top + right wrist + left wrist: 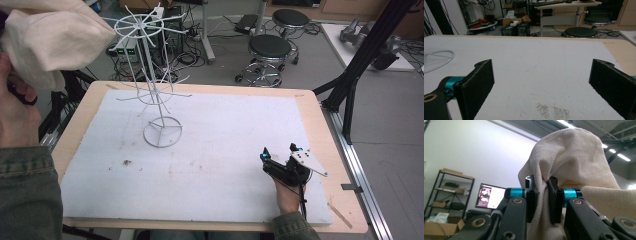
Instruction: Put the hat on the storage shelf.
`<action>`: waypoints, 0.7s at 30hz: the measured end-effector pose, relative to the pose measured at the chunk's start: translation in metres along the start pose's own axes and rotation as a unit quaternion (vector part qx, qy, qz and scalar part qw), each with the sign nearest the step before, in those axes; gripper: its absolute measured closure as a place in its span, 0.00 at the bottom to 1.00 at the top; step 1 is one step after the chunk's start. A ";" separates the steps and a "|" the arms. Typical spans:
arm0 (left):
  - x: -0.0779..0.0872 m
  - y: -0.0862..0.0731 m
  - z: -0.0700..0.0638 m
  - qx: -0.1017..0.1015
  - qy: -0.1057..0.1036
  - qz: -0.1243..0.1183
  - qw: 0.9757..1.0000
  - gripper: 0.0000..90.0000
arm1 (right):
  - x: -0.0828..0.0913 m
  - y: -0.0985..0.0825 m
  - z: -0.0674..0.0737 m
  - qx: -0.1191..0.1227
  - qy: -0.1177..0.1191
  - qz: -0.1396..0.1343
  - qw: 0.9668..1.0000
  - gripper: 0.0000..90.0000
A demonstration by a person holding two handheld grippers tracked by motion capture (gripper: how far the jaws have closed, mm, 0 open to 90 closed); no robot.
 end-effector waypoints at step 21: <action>-0.042 -0.024 -0.022 0.007 -0.007 0.006 1.000 0.88 | 0.000 0.000 0.001 0.000 0.007 0.003 1.000 0.06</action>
Point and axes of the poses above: each handheld gripper's, and its own axes: x roughly backward along the jaws, y roughly out of its top, z roughly to its left, the point moved 5 cm from there along -x, roughly forward along the jaws, and after that the axes turned 4 degrees about y, right-handed, at the moved point
